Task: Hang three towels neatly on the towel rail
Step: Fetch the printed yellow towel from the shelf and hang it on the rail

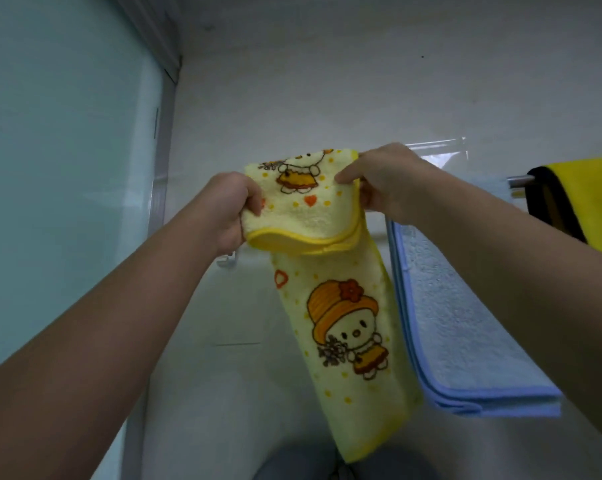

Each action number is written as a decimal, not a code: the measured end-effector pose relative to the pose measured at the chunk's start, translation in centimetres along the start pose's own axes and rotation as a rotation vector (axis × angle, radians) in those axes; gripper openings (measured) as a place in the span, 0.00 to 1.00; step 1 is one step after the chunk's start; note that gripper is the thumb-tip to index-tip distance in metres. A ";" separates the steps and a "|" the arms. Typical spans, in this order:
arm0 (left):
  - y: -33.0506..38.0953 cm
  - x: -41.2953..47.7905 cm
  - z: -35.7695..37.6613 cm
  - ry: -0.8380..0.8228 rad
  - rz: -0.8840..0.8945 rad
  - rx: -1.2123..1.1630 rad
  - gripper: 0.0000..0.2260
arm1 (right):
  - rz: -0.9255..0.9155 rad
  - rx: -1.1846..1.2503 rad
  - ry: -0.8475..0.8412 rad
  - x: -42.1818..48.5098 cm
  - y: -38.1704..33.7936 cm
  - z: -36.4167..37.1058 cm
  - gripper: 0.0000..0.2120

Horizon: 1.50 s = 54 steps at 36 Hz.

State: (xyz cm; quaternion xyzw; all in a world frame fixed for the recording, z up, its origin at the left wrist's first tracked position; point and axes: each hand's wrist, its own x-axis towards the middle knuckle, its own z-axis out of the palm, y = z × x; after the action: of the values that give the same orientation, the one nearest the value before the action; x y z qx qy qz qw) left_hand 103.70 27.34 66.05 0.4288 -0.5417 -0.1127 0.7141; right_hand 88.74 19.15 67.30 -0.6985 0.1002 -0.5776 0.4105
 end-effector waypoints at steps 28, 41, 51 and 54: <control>-2.2 -0.9 -0.6 0.085 0.182 0.149 0.12 | -0.033 -0.193 -0.064 0.1 0.0 -0.6 0.09; -6.4 -4.3 -2.0 0.118 0.096 0.057 0.13 | 0.077 -0.060 -0.176 -3.4 4.3 -1.2 0.04; -7.0 -6.1 -2.6 -0.013 -0.022 -0.044 0.05 | 0.153 -0.097 -0.217 -4.5 5.0 -1.0 0.09; -6.9 -6.3 -2.6 -0.030 -0.026 -0.024 0.04 | 0.169 -0.093 -0.211 -4.8 5.0 -0.9 0.07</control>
State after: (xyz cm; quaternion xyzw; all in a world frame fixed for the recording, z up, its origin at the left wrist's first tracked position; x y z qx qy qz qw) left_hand 105.63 28.40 56.58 0.4257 -0.5452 -0.1349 0.7095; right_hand 88.15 18.48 60.41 -0.7626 0.1418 -0.4591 0.4332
